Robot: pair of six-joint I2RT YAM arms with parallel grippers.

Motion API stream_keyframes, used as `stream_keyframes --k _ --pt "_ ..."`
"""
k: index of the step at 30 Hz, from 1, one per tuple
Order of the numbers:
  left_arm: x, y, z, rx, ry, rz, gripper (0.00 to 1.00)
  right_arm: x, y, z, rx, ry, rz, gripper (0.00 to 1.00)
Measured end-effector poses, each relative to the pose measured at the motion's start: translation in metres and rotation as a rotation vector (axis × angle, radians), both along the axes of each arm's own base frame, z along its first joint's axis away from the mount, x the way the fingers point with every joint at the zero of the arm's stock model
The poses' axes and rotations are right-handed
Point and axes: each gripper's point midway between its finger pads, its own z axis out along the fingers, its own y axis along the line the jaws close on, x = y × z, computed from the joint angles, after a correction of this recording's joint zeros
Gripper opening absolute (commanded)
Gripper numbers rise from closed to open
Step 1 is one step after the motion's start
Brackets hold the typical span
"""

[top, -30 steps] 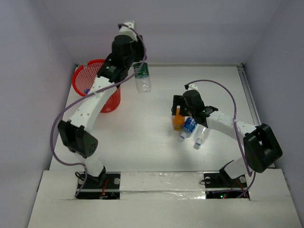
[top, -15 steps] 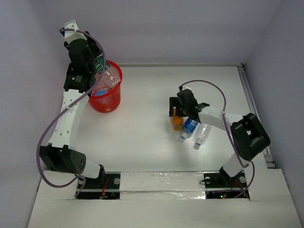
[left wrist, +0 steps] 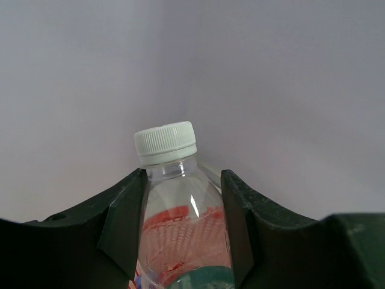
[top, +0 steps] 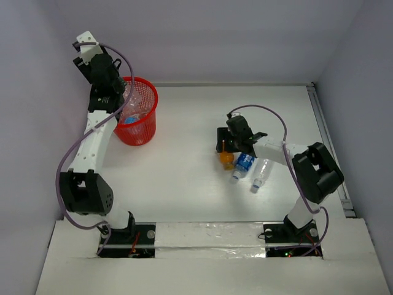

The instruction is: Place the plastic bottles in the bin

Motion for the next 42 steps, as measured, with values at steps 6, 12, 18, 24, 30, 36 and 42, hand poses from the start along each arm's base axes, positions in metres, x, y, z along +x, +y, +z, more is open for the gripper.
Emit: stream_keyframes --k 6,12,18,24,30,36,42 --pt "0.026 0.017 -0.045 0.104 0.105 0.118 0.27 0.002 0.01 0.005 0.043 -0.013 0.029 0.56" --pt "0.045 0.026 -0.082 0.167 0.189 0.18 0.28 0.001 0.019 0.019 0.111 -0.049 0.057 0.54" --pt "0.047 0.027 -0.091 0.155 0.18 0.2 0.73 -0.005 0.028 0.051 0.205 -0.111 0.091 0.54" --pt "0.046 0.025 -0.109 0.126 0.201 0.188 0.96 -0.011 0.034 0.097 0.299 -0.19 0.123 0.54" --pt "0.036 0.009 -0.085 0.027 0.131 0.083 0.95 -0.019 0.053 0.155 0.424 -0.275 0.183 0.54" --pt "-0.016 -0.023 -0.002 -0.145 -0.131 -0.131 0.78 -0.026 0.113 0.234 0.565 -0.373 0.315 0.54" --pt "-0.094 -0.059 0.042 -0.283 -0.316 -0.379 0.71 -0.017 0.174 0.309 0.728 -0.485 0.413 0.54"
